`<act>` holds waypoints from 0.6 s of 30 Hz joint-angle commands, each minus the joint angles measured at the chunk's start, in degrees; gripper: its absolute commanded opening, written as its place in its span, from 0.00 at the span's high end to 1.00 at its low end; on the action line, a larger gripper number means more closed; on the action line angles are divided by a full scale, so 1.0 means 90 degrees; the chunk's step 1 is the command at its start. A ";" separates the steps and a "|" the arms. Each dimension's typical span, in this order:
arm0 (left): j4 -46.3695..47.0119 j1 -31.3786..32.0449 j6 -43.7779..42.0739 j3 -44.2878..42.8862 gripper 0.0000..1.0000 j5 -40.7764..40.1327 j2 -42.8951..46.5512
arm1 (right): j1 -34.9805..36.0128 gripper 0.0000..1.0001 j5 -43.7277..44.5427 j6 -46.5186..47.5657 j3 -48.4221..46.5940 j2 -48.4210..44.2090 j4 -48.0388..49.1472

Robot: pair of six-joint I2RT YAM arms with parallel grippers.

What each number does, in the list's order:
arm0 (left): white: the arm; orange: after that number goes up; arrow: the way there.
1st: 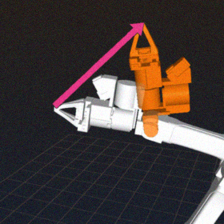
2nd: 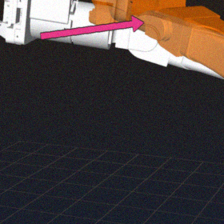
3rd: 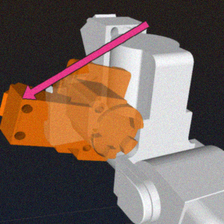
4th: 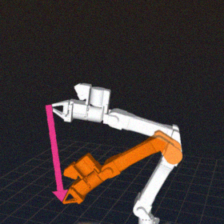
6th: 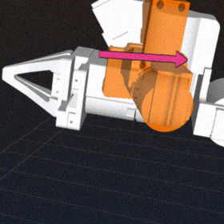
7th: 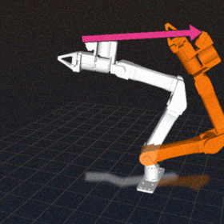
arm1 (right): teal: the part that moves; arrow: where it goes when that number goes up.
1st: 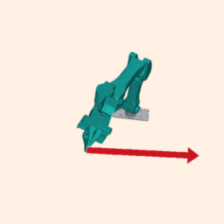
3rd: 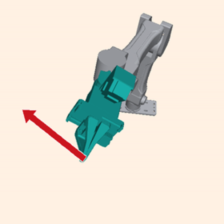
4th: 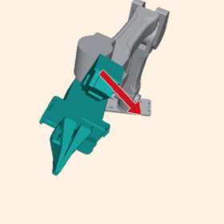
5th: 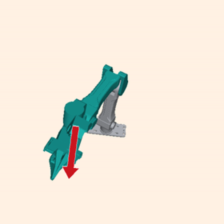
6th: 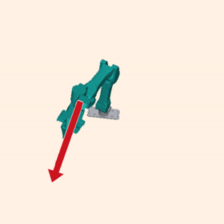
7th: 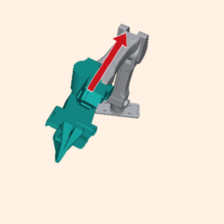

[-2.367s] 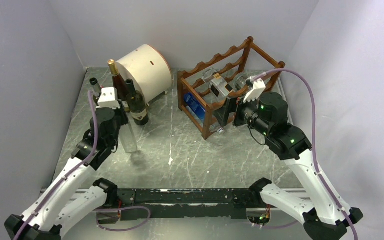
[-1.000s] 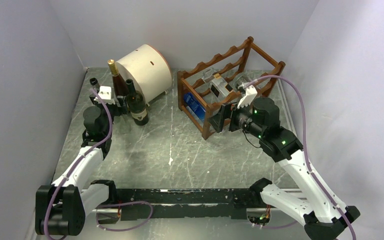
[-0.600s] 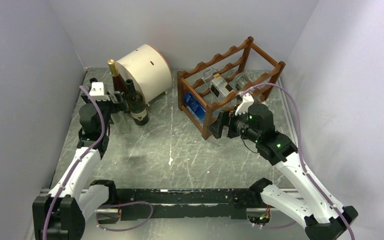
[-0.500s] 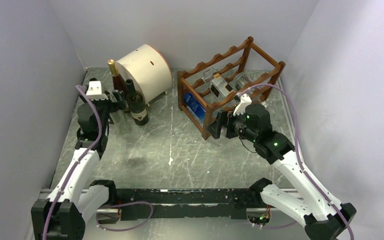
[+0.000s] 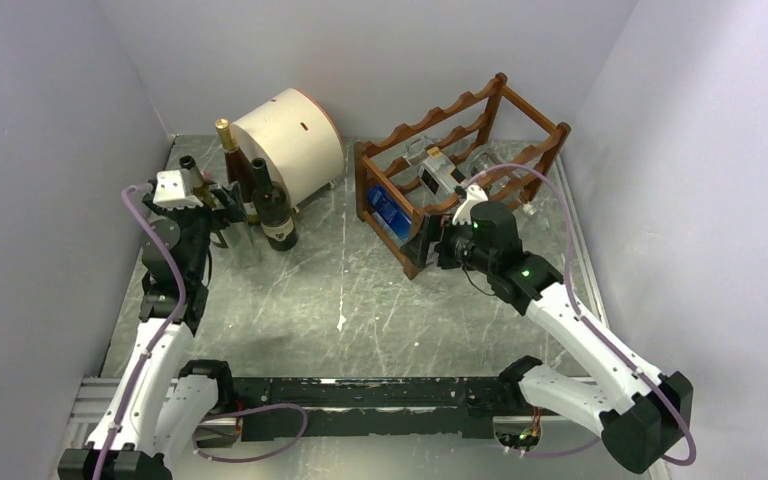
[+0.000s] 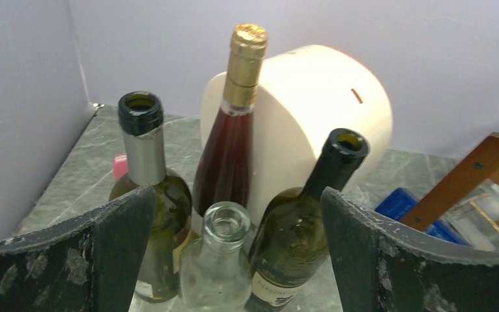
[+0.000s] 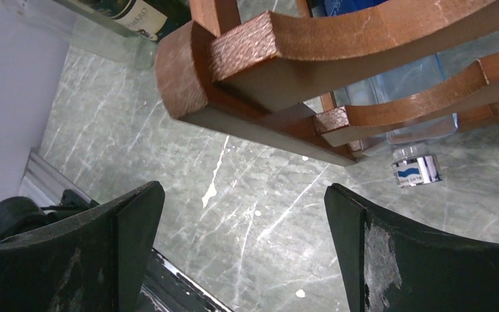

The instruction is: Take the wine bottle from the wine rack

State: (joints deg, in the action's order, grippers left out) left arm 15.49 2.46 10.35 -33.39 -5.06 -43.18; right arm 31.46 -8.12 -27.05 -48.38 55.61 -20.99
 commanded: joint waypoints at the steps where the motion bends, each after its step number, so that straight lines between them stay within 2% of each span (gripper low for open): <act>1: -0.0104 0.0076 0.0301 -0.0513 0.01 0.0833 0.0151 | -0.0019 0.00 0.0072 -0.0453 0.0005 0.0291 0.0526; 7: 0.0002 0.0245 0.0531 -0.1820 0.01 0.2495 -0.0440 | -0.0010 0.00 0.0216 -0.0712 -0.0054 0.0798 0.0649; 12: 0.0133 0.0264 0.1057 -0.3339 0.01 0.3156 -0.1627 | 0.0008 0.00 0.0285 -0.0945 0.0185 0.0979 0.1043; 15: 0.0618 0.0274 0.1391 -0.3523 0.01 0.3216 -0.1990 | 0.0088 0.00 0.0295 -0.1043 0.0231 0.1132 0.1271; 18: 0.0716 0.0295 0.1124 -0.3315 0.01 0.3417 -0.2010 | 0.0222 0.00 0.0446 -0.1095 0.0227 0.1256 0.1431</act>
State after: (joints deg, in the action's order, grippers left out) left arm 19.11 4.60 19.79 -64.20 20.29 -60.53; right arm 32.08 -6.35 -35.29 -46.85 65.93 -12.64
